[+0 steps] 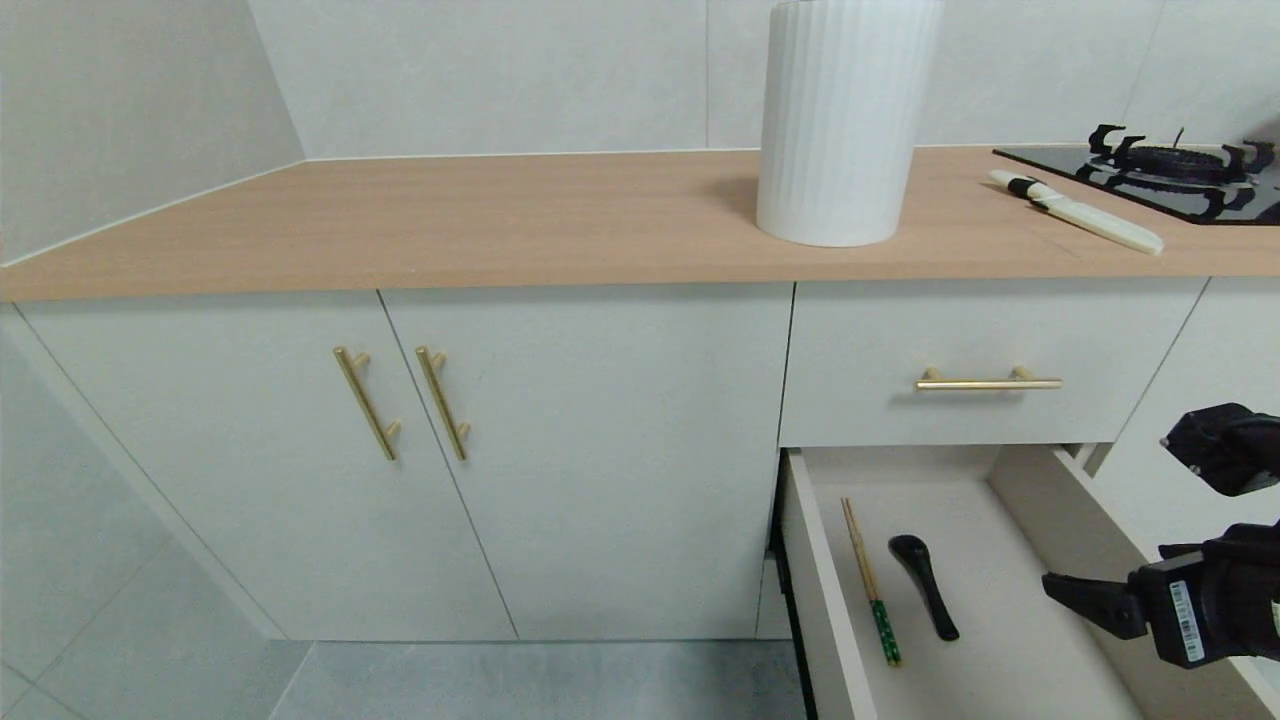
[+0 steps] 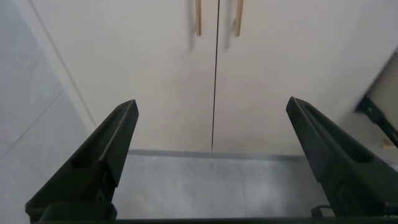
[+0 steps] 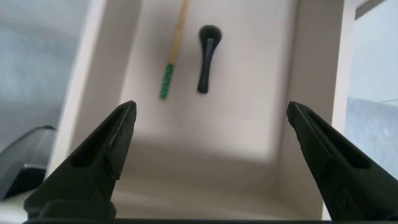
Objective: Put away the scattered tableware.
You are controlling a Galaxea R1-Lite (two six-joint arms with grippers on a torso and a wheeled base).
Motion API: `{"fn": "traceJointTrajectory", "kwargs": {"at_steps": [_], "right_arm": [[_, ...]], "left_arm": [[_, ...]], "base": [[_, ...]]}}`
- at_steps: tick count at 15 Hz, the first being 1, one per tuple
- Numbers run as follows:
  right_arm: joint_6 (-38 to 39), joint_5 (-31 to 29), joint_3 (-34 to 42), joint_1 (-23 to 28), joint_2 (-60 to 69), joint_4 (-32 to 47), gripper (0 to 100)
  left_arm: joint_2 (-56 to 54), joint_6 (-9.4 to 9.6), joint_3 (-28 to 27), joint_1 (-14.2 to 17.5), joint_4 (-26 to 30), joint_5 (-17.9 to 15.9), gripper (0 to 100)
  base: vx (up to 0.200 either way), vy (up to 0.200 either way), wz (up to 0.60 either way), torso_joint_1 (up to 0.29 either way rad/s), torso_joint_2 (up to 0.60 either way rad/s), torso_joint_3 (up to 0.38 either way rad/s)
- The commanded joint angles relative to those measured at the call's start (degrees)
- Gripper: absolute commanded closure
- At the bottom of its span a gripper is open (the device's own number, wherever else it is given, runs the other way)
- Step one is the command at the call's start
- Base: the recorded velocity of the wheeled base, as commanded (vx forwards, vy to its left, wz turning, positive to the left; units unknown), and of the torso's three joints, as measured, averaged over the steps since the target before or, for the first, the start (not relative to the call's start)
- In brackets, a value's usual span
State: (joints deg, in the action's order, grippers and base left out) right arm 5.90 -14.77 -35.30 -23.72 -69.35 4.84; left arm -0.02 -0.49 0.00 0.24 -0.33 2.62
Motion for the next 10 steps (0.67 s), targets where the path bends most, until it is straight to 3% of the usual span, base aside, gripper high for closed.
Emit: {"fn": "traceJointTrajectory", "kwargs": {"at_steps": [1,3,8,10], "right_arm": [[-0.01,0.01,-0.12,-0.01,0.71,-0.01,0],[-0.01,0.01,-0.12,-0.01,0.97,0.17,0],[-2.03,0.62,-1.96,-0.01,3.70,11.33,0],[-2.38,3.70,-2.05,-0.10,3.87,13.71,0]], "left_arm": [[0.02,-0.04,0.00,0.02,-0.02,0.02,0],[0.02,-0.04,0.00,0.02,-0.02,0.02,0],[0.02,-0.04,0.00,0.02,-0.02,0.02,0],[0.02,-0.04,0.00,0.02,-0.02,0.02,0]], "base": [[-0.200,0.000,0.00,0.007,-0.01,0.002],[-0.200,0.000,0.00,-0.007,0.00,0.002],[0.000,0.000,0.00,0.000,0.00,0.000],[0.000,0.000,0.00,0.000,0.00,0.000]]}}
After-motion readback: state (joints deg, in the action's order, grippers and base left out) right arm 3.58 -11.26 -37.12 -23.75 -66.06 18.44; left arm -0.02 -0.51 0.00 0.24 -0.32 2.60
